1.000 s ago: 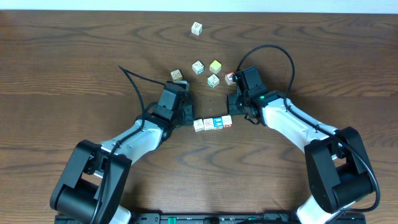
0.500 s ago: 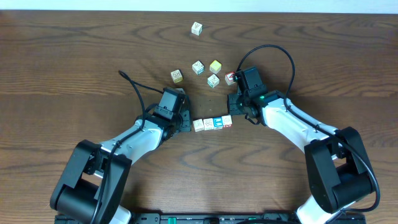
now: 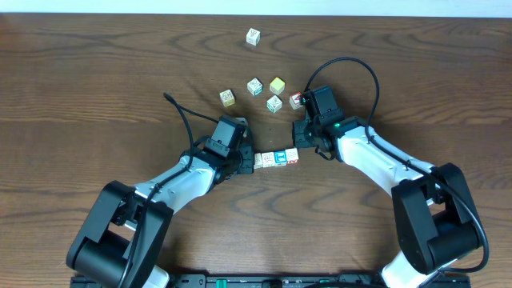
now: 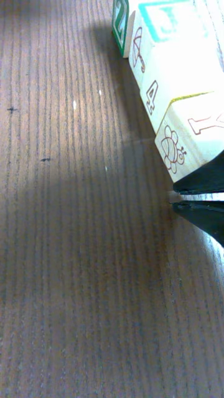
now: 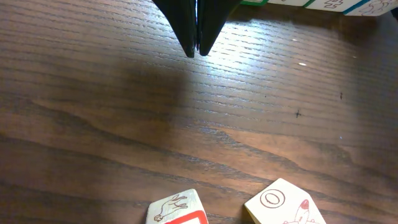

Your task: Lift 4 blocks

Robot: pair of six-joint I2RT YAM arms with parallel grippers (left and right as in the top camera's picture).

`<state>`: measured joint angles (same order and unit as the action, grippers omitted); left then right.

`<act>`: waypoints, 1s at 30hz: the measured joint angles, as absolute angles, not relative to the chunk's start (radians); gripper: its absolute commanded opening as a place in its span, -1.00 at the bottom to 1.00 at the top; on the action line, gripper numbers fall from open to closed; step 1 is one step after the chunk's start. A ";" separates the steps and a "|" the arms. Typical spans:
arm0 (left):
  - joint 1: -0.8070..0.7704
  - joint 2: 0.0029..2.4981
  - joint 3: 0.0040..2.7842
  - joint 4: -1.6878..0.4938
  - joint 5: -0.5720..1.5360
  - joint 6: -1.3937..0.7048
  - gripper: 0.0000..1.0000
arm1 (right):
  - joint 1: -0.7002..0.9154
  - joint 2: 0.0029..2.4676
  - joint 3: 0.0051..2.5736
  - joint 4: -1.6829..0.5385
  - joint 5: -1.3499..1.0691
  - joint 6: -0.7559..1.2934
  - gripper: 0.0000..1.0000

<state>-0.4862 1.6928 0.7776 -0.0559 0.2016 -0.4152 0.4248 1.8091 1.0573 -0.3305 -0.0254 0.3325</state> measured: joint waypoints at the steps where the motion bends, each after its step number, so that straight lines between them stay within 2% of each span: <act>1: -0.486 1.693 0.778 -0.051 0.204 -0.415 -0.86 | 0.425 1.809 1.057 -0.331 -0.025 0.332 -0.98; 17: -0.486 1.693 0.778 -0.026 0.204 -0.415 -0.86 | 0.425 1.809 1.057 -0.335 -0.021 0.332 -0.98; 30: -0.486 1.693 0.778 -0.050 0.204 -0.416 -0.85 | 0.425 1.809 1.057 -0.431 -0.003 0.350 -0.98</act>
